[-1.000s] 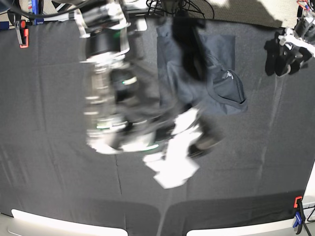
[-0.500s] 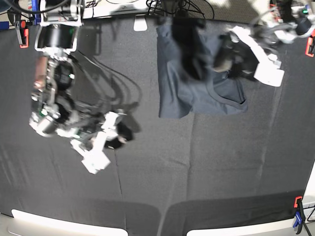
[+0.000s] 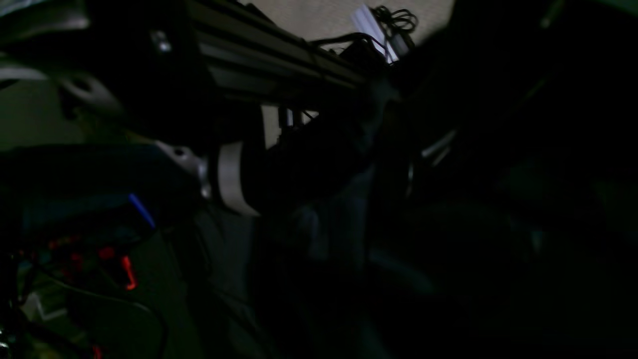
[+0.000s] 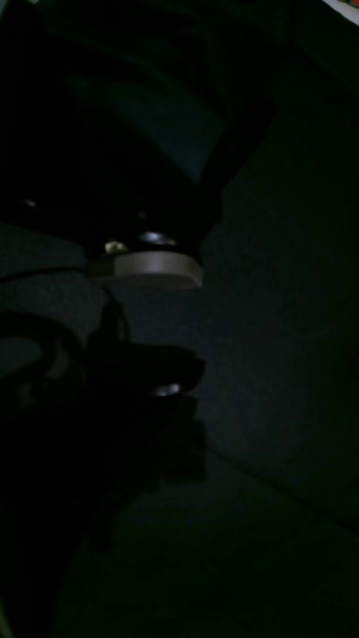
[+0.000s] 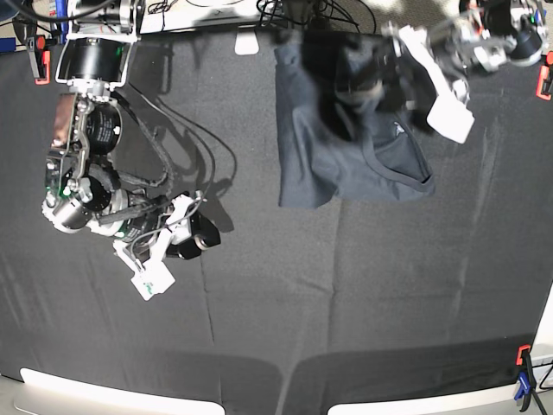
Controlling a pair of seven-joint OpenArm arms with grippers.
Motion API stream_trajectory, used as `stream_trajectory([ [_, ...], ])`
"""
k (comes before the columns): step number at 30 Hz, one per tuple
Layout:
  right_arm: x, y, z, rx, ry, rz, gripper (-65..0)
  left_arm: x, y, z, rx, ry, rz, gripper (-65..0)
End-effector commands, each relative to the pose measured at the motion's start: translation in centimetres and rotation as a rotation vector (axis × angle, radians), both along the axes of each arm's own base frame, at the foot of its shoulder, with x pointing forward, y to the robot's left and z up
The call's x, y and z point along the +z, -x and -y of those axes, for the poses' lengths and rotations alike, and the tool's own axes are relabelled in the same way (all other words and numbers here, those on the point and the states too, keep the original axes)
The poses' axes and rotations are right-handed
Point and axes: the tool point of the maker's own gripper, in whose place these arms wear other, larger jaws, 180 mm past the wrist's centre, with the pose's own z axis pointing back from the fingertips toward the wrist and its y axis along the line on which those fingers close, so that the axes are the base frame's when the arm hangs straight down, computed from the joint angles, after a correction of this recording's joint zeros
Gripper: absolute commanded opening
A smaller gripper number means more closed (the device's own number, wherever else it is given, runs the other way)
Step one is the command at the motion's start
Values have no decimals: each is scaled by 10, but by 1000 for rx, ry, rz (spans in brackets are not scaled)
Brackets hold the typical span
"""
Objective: Layout the t-shirt on the table in an organized manner, then fold the t-shirt properly
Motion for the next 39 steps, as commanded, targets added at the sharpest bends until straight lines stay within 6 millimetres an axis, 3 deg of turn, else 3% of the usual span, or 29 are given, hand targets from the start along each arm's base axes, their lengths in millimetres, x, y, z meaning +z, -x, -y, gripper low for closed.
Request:
stream_trajectory([
  [1, 21, -10, -2, 8, -28, 80, -419, 11, -1, 2, 9, 35, 37, -330],
  [8, 22, -11, -3, 7, -33, 85, -419, 7, 2, 8, 57, 53, 15, -330],
  [28, 25, -12, 1, 2, -30, 99, -419, -18, 3, -12, 129, -107, -66, -330],
  [34, 26, -13, 0, 4, -40, 104, -419, -12, -5, -14, 165, -89, -29, -333],
  [36, 27, -12, -1, 7, -50, 105, -419, -7, -10, -14, 184, -72, 1, -397],
  [39, 29, -12, -3, 12, -63, 105, -419, -5, -13, -14, 190, -66, 15, -608],
])
